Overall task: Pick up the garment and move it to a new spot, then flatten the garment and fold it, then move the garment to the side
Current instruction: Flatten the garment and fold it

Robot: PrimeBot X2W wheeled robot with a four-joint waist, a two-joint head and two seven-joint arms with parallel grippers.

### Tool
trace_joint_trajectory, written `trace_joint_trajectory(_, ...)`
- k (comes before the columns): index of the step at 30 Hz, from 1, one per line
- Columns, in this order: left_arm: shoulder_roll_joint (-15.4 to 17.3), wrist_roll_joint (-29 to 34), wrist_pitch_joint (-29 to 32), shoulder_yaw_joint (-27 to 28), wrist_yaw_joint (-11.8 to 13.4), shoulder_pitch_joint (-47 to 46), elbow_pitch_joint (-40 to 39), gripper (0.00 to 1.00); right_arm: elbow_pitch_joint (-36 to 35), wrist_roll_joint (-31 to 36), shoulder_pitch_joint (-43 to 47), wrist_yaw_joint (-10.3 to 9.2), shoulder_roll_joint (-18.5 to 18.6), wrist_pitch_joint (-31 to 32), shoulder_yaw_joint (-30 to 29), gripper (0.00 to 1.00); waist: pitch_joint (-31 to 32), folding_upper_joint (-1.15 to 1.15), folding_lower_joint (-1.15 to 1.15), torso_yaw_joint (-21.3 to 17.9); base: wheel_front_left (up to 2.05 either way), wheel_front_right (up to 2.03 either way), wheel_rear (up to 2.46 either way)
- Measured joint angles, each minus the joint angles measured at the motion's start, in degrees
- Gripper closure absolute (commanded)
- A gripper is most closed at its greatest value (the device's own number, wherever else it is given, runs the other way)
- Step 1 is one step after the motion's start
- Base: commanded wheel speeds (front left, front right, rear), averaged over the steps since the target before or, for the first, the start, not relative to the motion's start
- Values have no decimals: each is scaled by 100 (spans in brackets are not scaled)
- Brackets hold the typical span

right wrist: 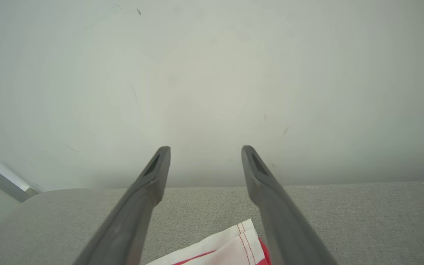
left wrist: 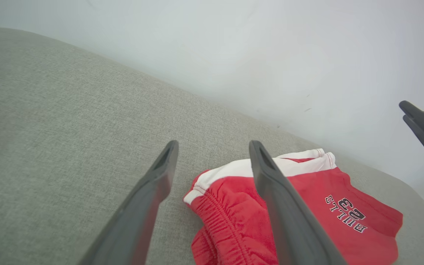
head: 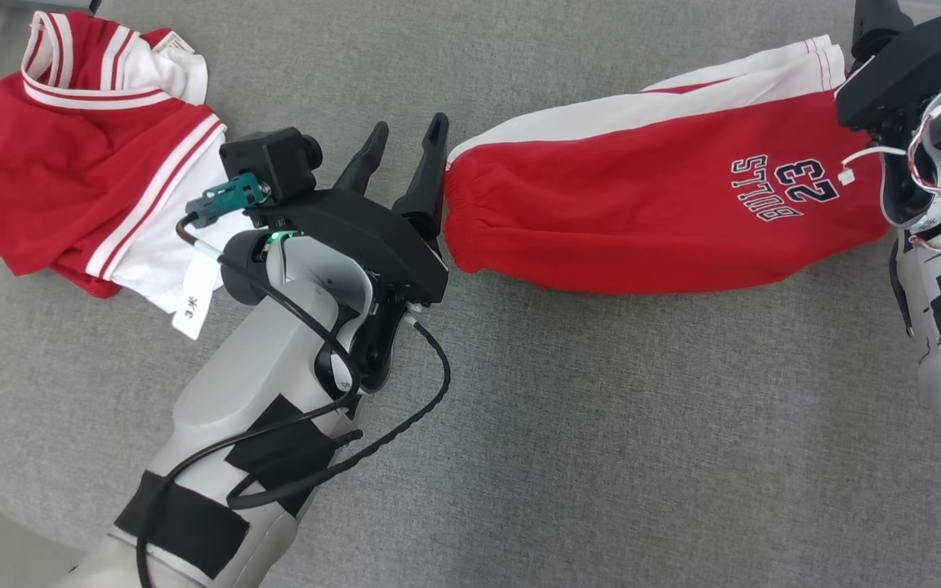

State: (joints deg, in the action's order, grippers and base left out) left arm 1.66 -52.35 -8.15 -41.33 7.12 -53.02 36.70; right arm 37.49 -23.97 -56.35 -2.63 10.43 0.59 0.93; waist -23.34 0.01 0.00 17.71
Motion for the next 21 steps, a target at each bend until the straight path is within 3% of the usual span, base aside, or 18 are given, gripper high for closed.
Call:
trace_joint_trajectory(8, -2, 188, -346, -160, 0, 37, 142, 0, 155, 47, 310, 264, 77, -112, 189, 0, 206, 0, 0, 52, 0, 0, 0)
trace_joint_trajectory(15, 149, 481, -400, -538, -86, 633, 140, 0, 275, 147, 1145, 263, 264, -102, 236, 0, 598, 0, 0, 26, 0, 0, 0)
trace_joint_trajectory(21, 435, 493, -407, -664, -167, 1191, 155, 0, 265, 144, 1702, 255, 108, 16, 280, 0, 965, -2, -1, -72, 0, 0, 0)
